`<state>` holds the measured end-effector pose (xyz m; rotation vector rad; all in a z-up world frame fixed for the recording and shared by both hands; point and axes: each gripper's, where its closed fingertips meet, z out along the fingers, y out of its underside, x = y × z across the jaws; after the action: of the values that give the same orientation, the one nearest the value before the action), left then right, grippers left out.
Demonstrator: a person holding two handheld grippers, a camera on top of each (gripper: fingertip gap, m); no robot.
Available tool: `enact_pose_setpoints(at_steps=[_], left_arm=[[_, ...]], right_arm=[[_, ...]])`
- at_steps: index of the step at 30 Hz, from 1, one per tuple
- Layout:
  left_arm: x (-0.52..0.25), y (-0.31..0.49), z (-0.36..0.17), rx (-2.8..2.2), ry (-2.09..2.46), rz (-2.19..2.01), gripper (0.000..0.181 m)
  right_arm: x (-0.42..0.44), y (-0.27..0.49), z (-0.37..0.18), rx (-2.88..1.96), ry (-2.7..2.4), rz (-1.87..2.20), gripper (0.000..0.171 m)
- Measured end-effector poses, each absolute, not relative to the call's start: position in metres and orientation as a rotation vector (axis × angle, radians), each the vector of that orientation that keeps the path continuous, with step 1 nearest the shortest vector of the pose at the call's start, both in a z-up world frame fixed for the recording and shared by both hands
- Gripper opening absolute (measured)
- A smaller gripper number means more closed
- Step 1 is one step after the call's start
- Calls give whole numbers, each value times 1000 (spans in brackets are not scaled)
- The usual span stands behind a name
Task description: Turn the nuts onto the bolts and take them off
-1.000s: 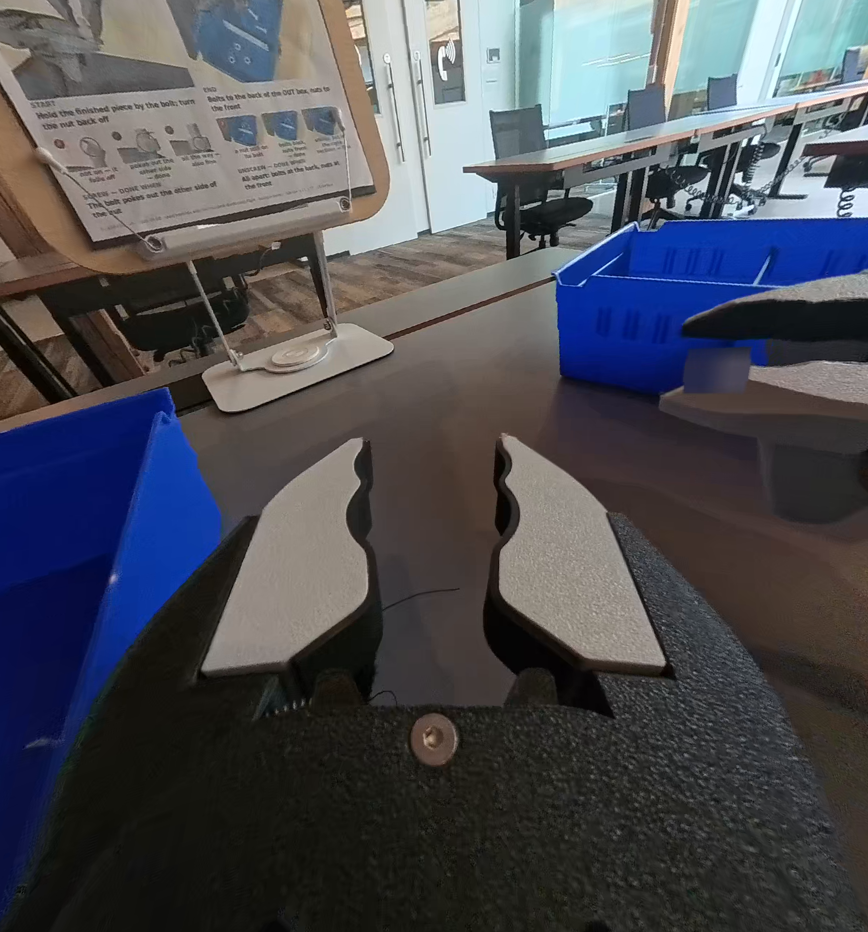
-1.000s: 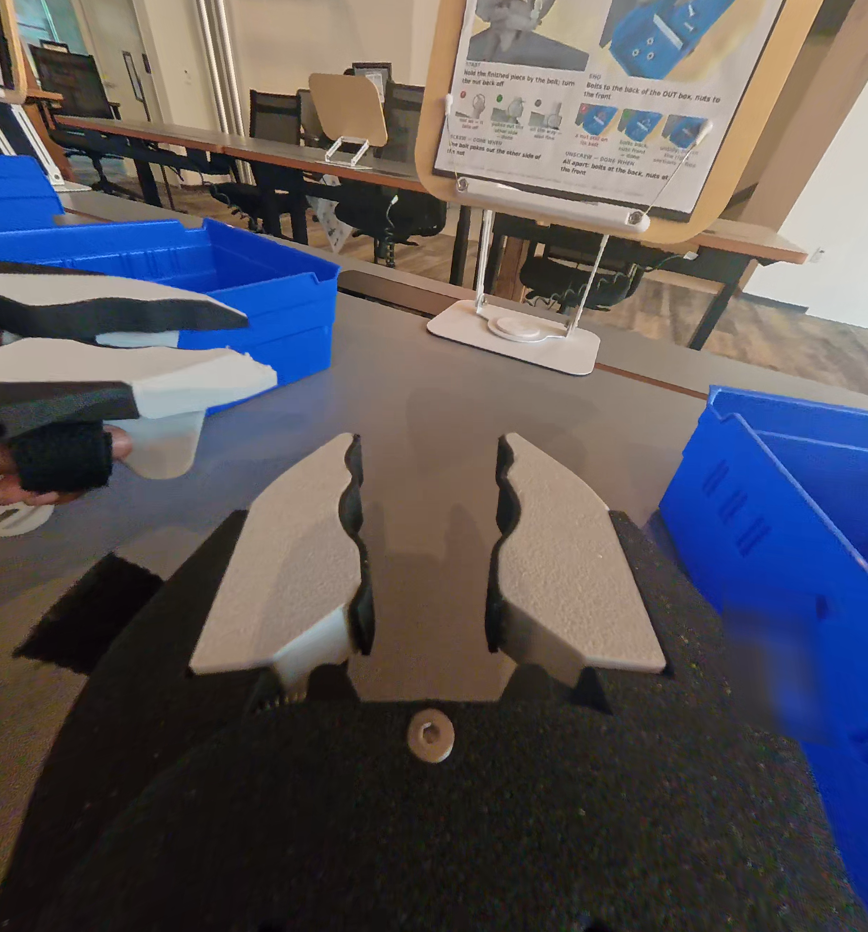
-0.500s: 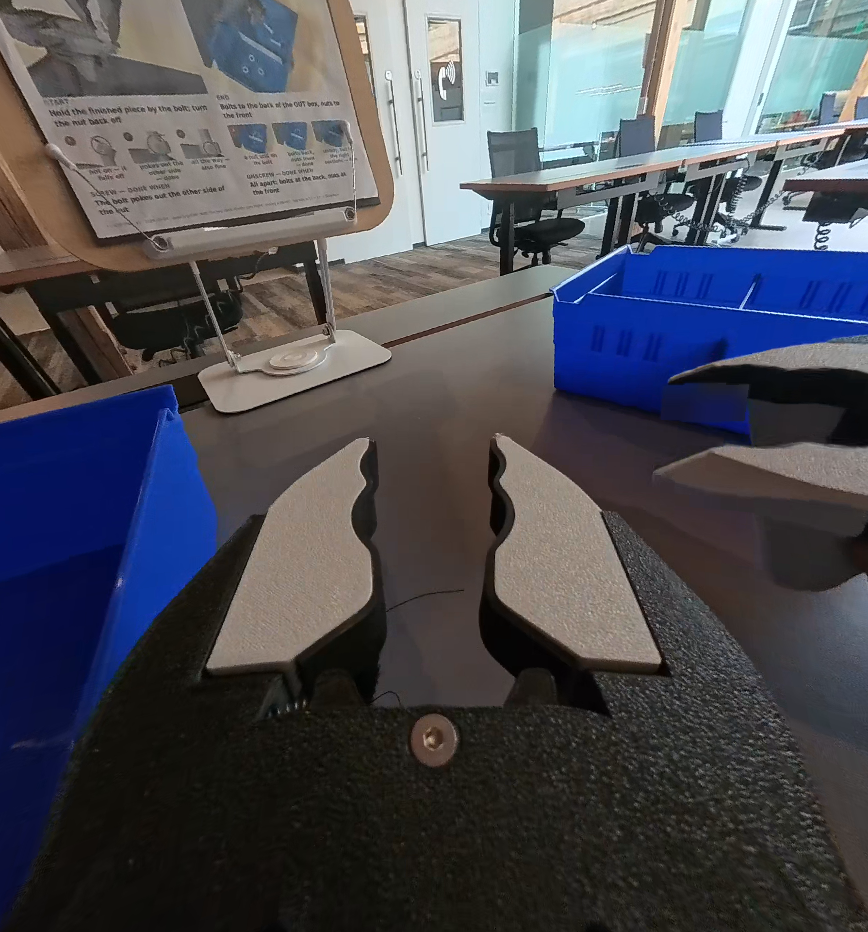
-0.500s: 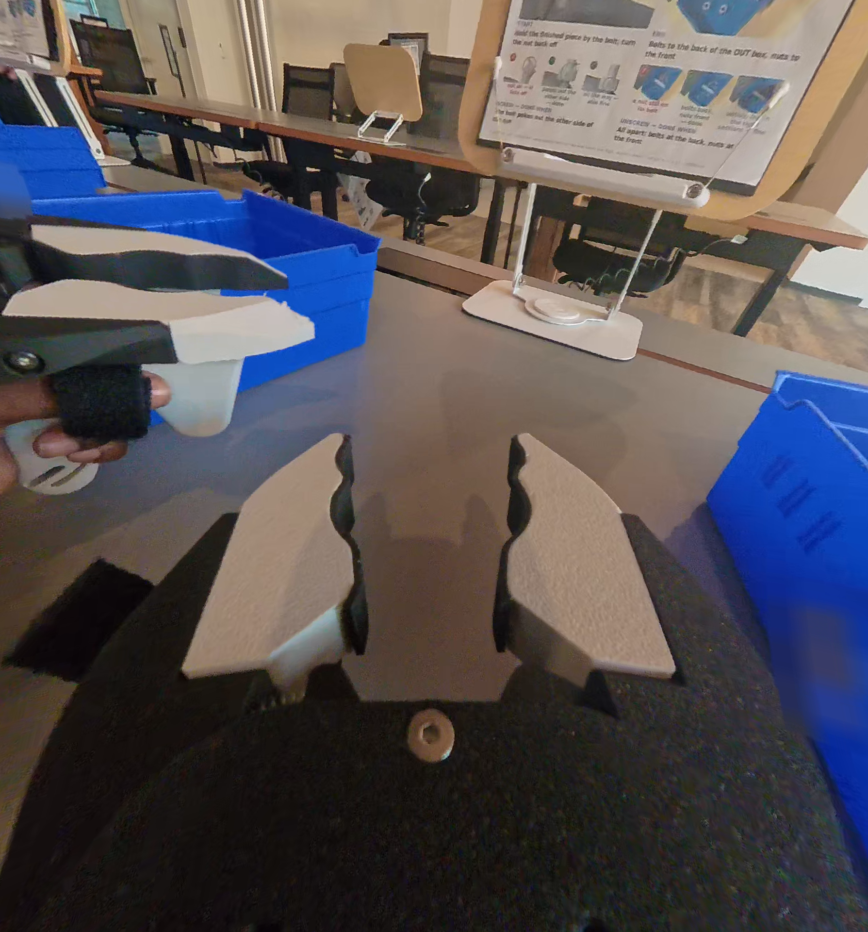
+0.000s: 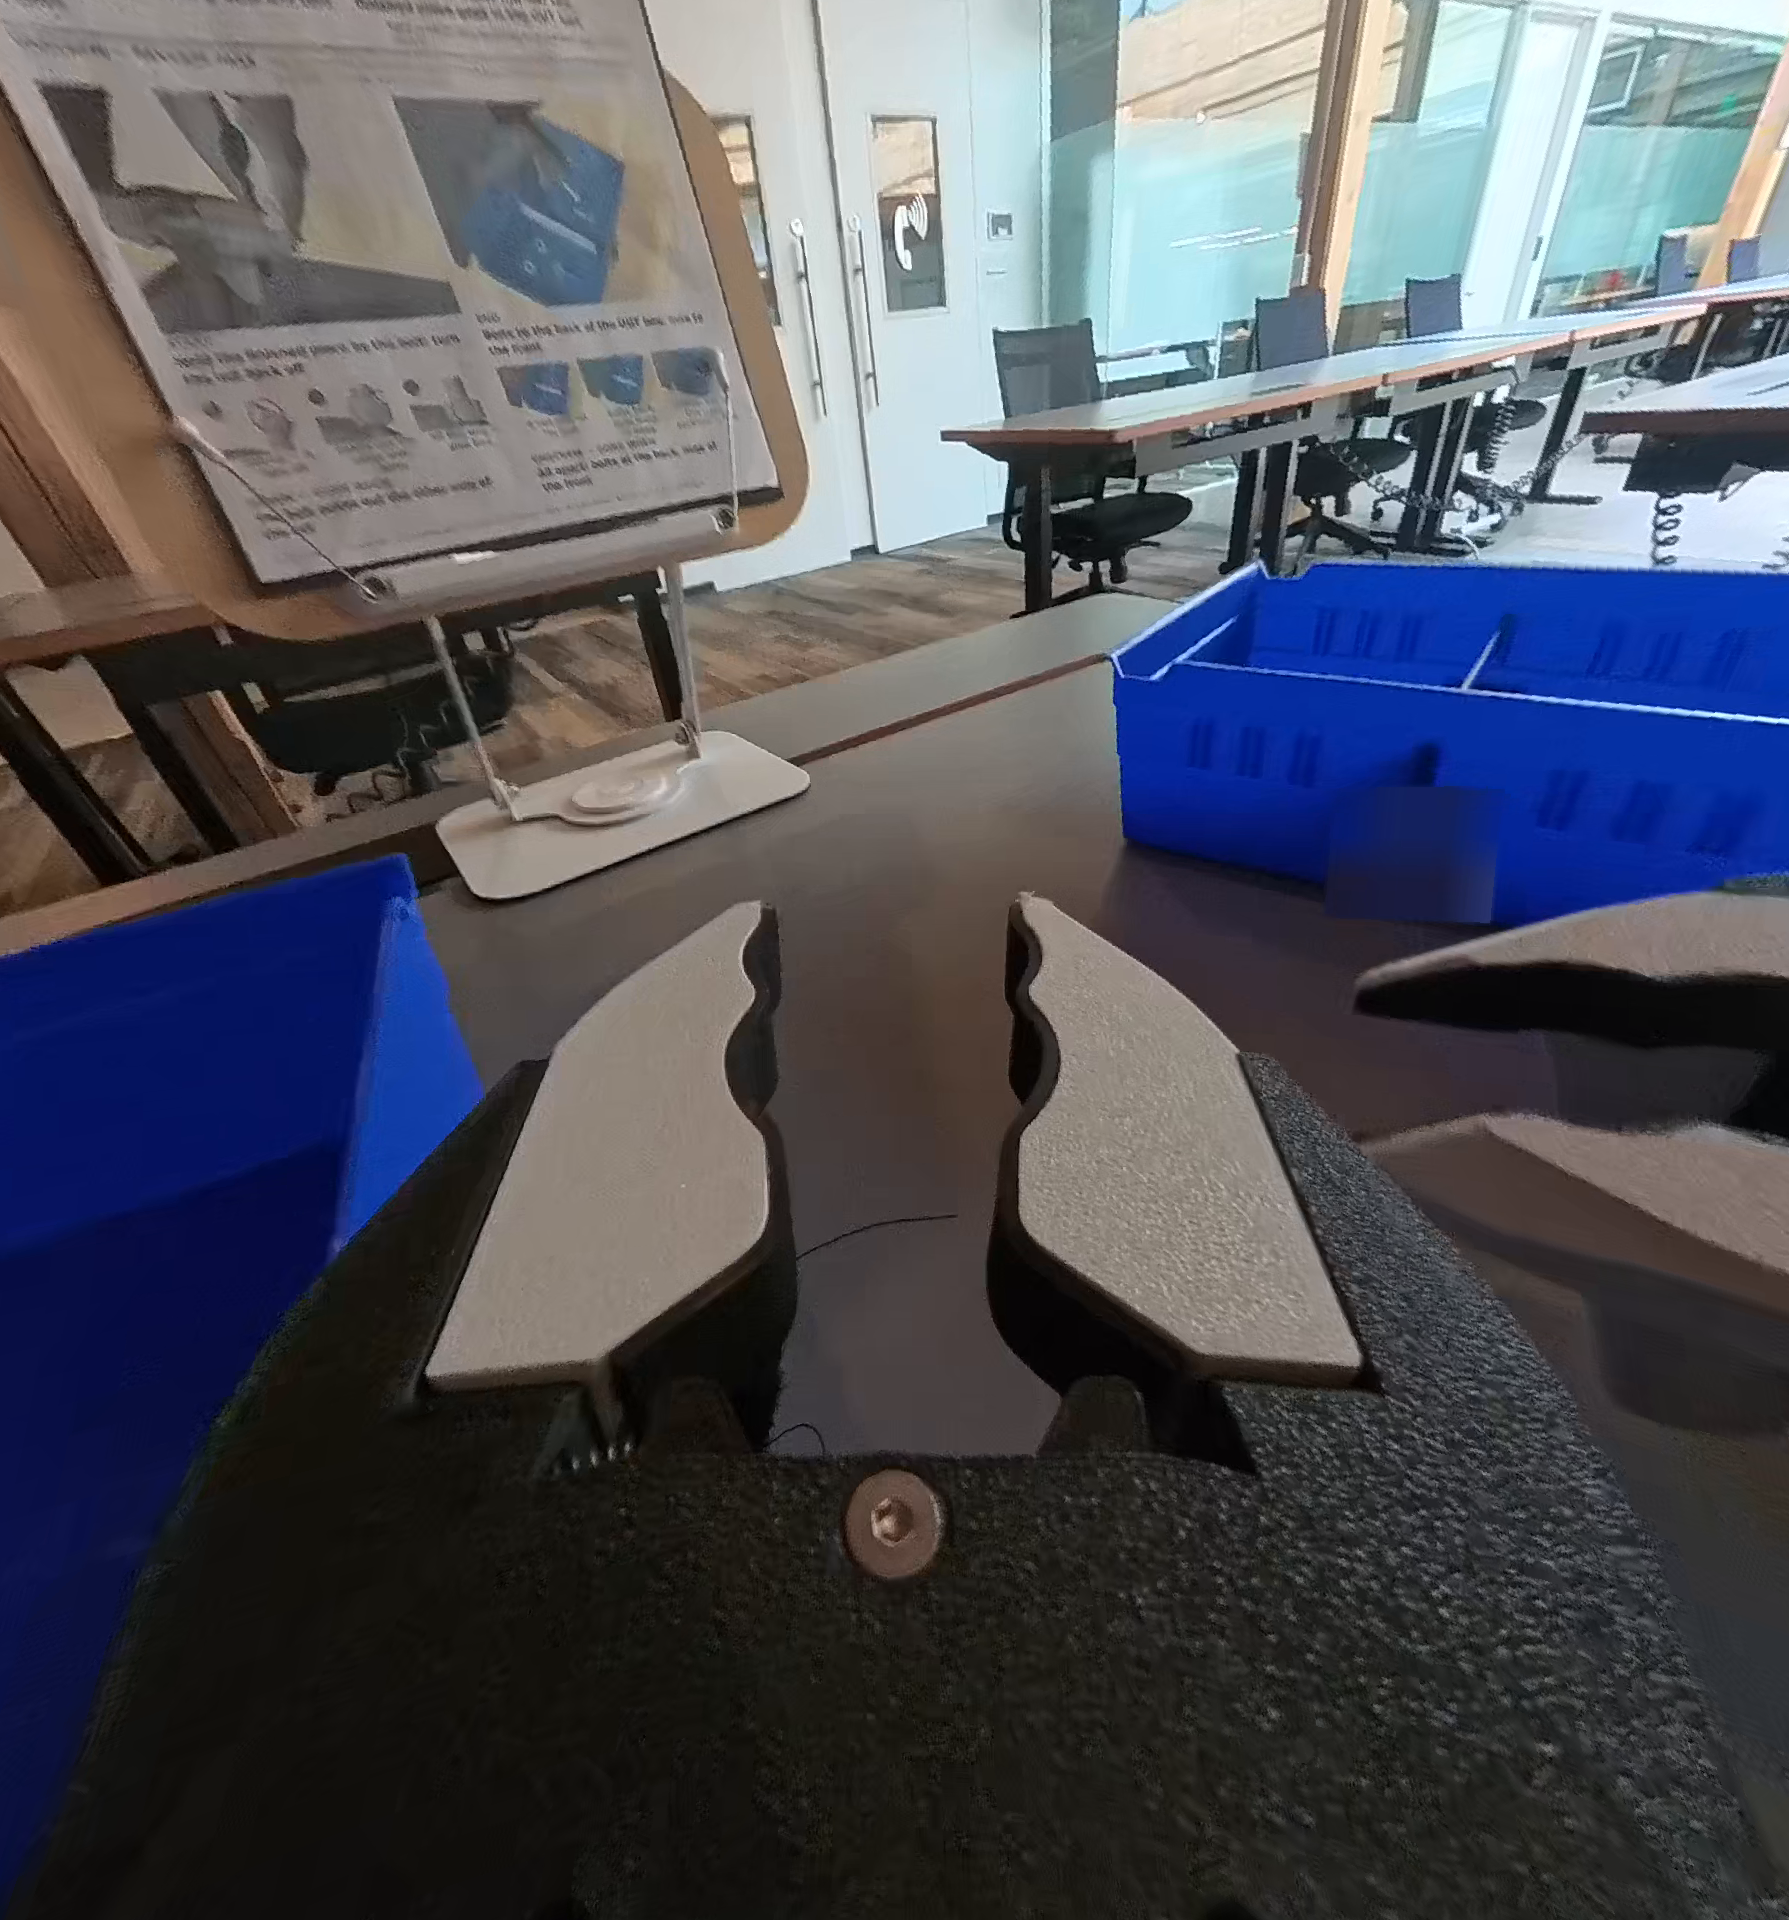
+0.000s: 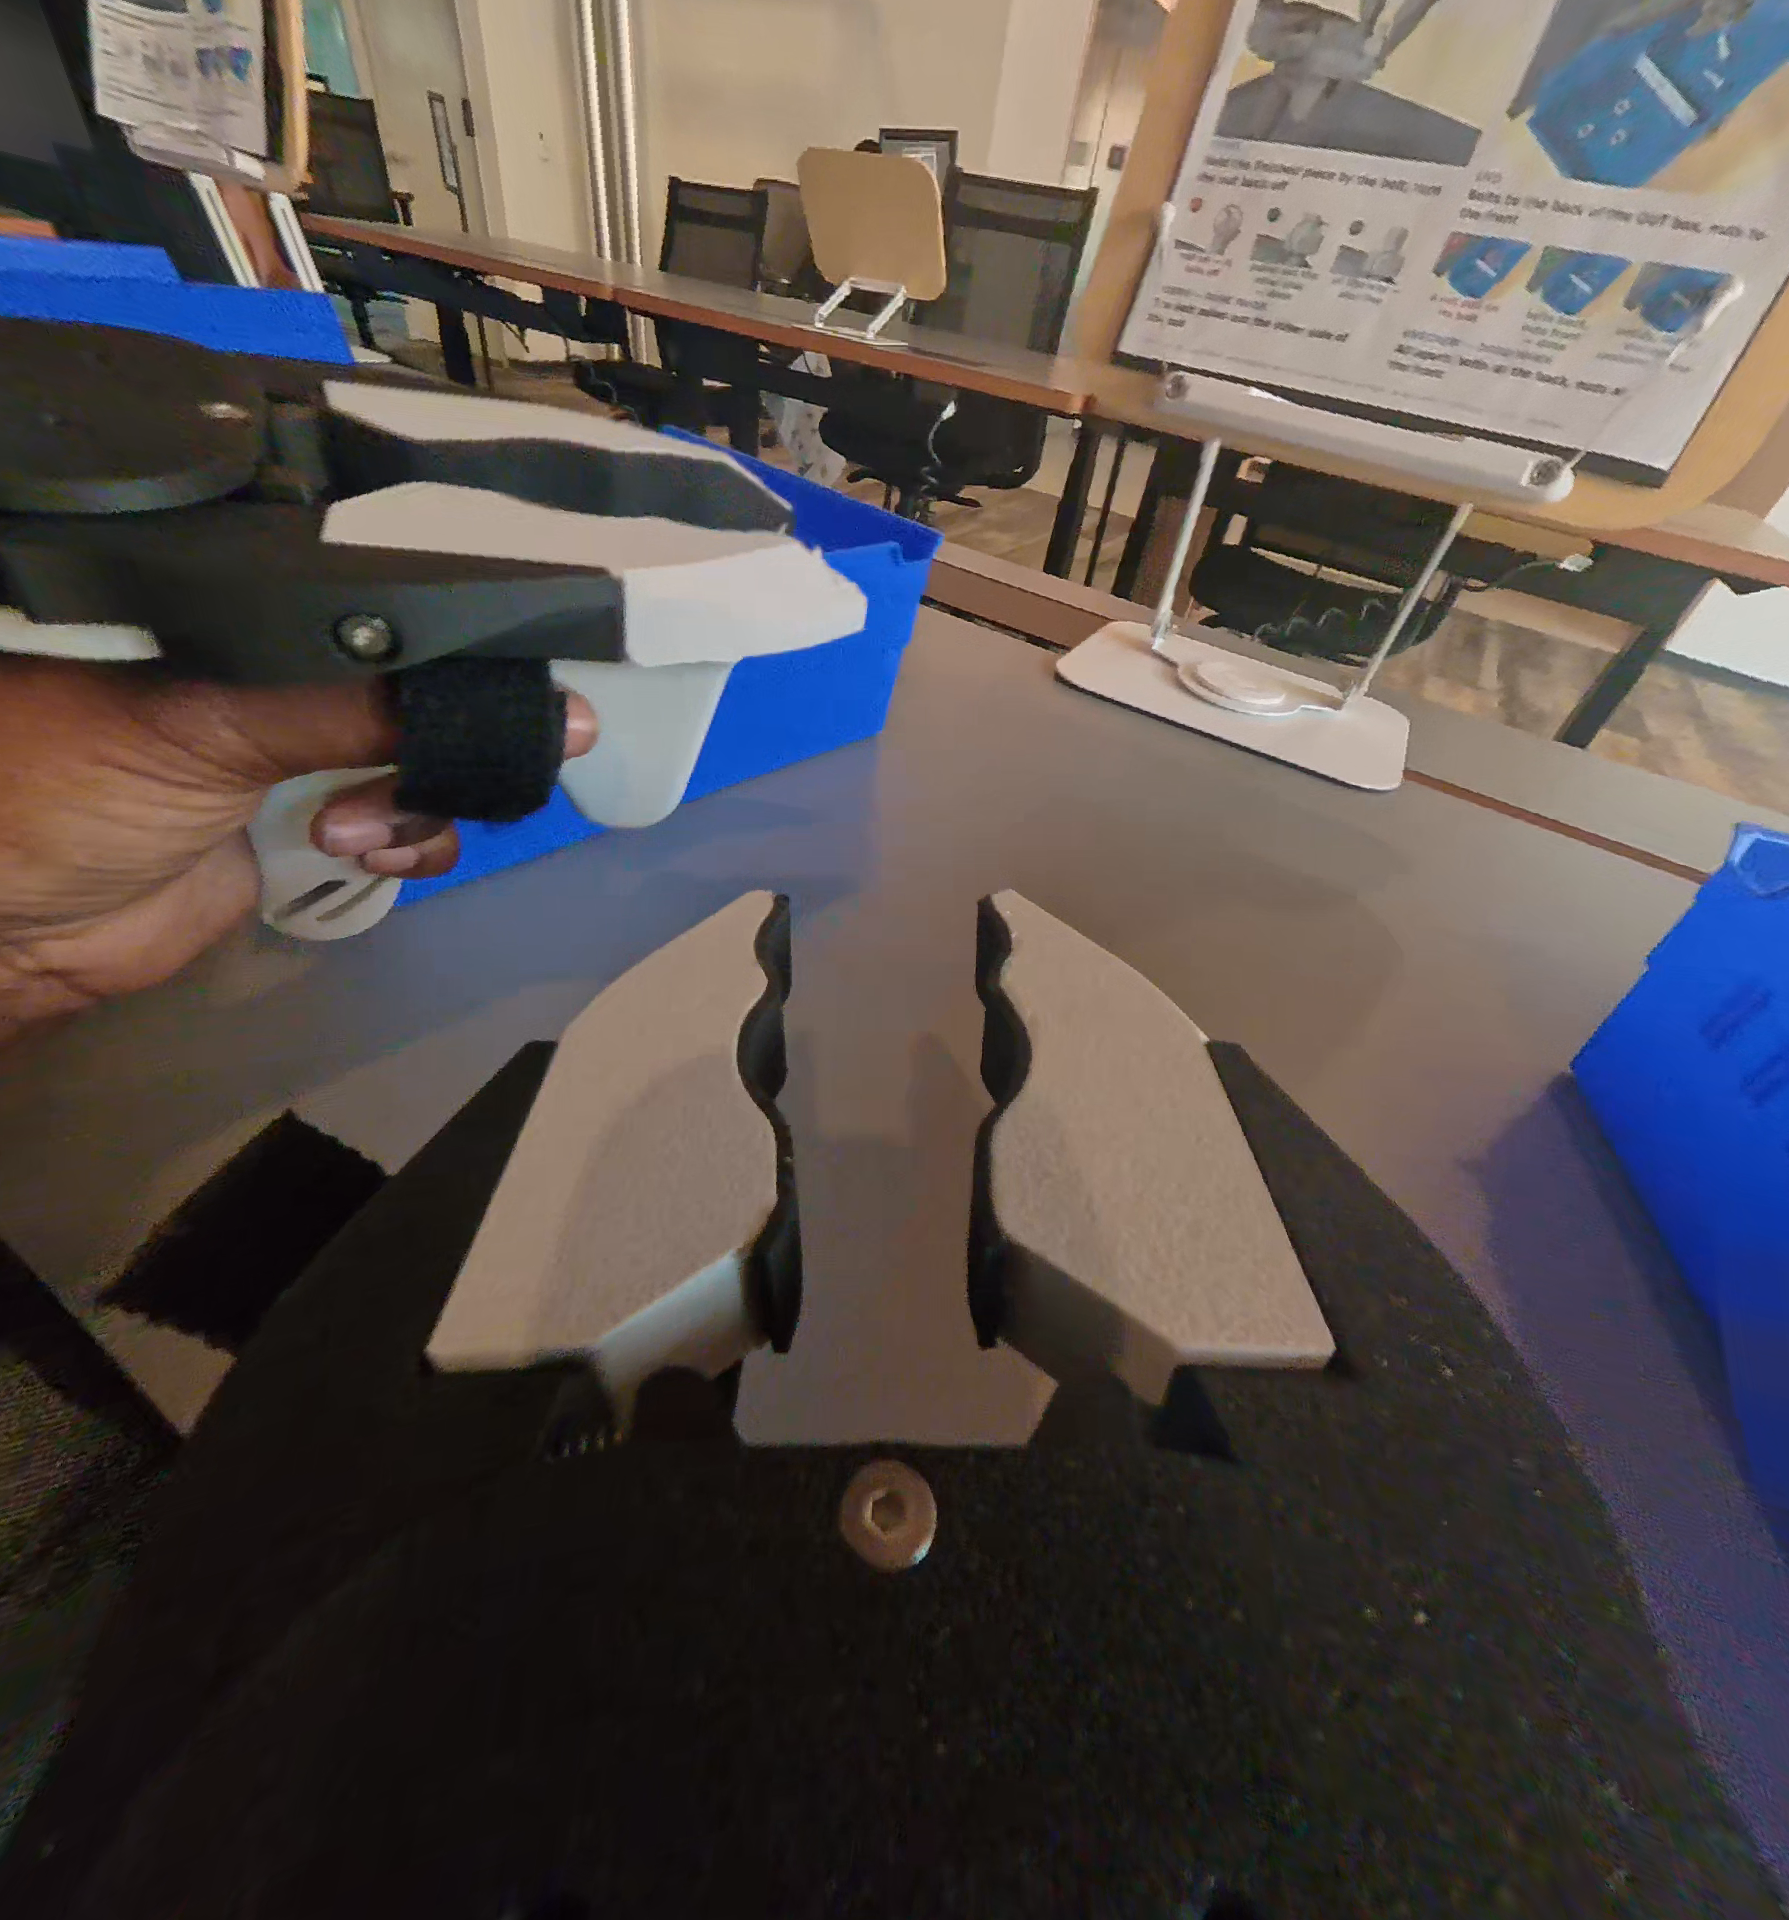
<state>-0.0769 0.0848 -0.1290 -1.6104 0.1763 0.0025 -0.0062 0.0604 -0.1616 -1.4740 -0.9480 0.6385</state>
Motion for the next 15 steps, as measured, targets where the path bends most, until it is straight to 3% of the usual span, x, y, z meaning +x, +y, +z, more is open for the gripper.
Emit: enact_pose_setpoints(at_steps=[15], left_arm=[[-70,81,-132,-1665,238,-58,42]], right_arm=[[35,70,-138,-1566,-1101,500,36]])
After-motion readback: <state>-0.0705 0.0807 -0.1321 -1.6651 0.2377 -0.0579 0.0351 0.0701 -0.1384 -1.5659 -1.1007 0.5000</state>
